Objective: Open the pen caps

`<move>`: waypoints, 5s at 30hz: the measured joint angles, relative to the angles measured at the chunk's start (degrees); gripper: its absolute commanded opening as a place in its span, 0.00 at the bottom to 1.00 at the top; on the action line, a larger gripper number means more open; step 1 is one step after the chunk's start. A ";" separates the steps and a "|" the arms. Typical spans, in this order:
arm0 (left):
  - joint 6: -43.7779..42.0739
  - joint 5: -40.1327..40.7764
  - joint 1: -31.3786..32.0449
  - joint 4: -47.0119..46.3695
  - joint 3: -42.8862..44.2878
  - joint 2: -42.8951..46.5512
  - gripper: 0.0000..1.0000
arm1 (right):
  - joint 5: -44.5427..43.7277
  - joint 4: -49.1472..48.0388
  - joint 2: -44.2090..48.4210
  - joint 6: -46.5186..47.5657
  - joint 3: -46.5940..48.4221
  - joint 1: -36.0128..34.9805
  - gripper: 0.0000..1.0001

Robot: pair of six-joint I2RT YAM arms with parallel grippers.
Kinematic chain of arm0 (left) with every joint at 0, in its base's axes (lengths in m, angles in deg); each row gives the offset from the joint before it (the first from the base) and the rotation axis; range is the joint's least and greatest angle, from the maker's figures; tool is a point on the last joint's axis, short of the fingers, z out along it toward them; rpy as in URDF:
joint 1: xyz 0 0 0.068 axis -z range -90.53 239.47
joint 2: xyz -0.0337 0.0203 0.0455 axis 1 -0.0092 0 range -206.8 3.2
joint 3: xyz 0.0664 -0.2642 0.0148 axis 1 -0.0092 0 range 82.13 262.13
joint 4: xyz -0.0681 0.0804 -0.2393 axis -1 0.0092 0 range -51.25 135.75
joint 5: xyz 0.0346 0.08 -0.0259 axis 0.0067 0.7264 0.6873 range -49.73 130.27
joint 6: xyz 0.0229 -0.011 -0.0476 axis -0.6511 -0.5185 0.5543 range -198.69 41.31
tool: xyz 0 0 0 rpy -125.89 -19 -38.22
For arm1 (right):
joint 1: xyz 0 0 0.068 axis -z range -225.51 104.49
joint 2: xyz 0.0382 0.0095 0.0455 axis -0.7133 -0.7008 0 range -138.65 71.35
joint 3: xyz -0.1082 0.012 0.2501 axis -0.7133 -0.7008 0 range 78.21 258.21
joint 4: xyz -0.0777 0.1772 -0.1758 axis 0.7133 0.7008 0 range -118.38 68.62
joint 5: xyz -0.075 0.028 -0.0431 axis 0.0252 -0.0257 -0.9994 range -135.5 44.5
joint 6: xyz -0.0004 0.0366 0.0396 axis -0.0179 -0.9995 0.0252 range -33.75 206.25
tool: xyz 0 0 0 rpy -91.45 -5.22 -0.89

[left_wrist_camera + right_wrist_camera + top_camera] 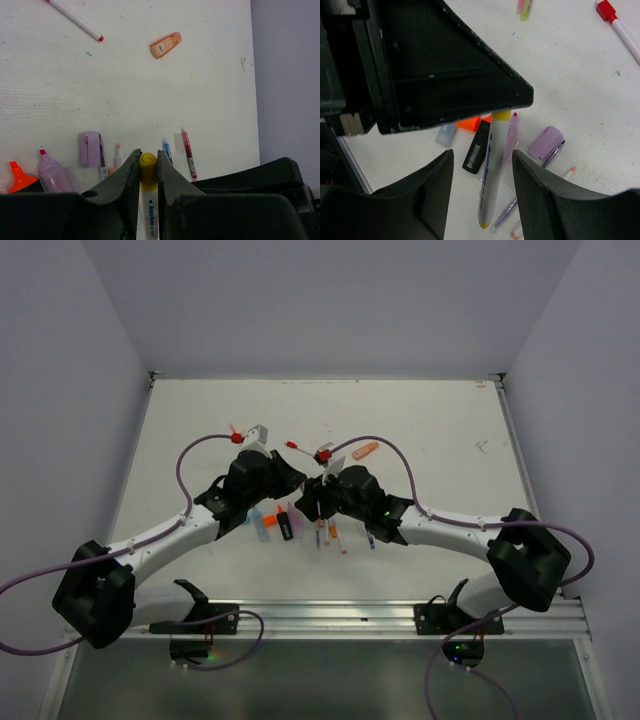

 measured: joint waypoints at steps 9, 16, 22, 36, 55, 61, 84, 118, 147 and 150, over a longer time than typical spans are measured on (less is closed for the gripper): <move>-1.55 0.17 0.72 -1.33 -0.61 4.42 0.00 | -0.55 1.25 -2.38 0.70 3.21 0.04 0.03; -1.25 2.82 1.33 -2.03 -2.01 7.15 0.00 | -0.02 0.83 -1.27 0.63 2.58 0.00 0.00; 0.55 3.13 2.10 -4.13 -1.97 8.37 0.00 | 0.02 -2.40 2.95 0.92 -1.03 0.07 0.00; 5.84 15.65 -8.20 -13.75 4.63 5.33 0.00 | -1.18 -0.09 7.96 1.36 -13.25 -1.09 0.00; -1.14 3.67 -1.29 -1.73 13.53 -5.53 0.00 | -12.57 11.58 8.22 -5.64 -14.27 1.64 0.00; -0.79 -1.20 4.35 1.60 9.11 -8.52 0.00 | -12.92 13.42 4.61 -8.76 -13.75 3.58 0.00; 0.26 -4.76 12.79 3.15 8.39 -21.35 0.09 | -11.96 10.69 0.94 -14.25 -13.03 8.41 0.42; -1.01 -1.62 14.58 7.74 11.61 -22.38 0.74 | -22.64 13.73 26.71 -14.43 -20.87 8.52 0.64; -17.62 17.07 -25.66 23.96 41.97 -39.21 0.62 | -20.35 12.74 26.34 -7.48 -21.07 8.52 0.95; -18.12 16.94 -27.32 25.16 45.66 -44.17 0.47 | -19.39 12.17 25.49 -6.84 -21.07 8.52 0.95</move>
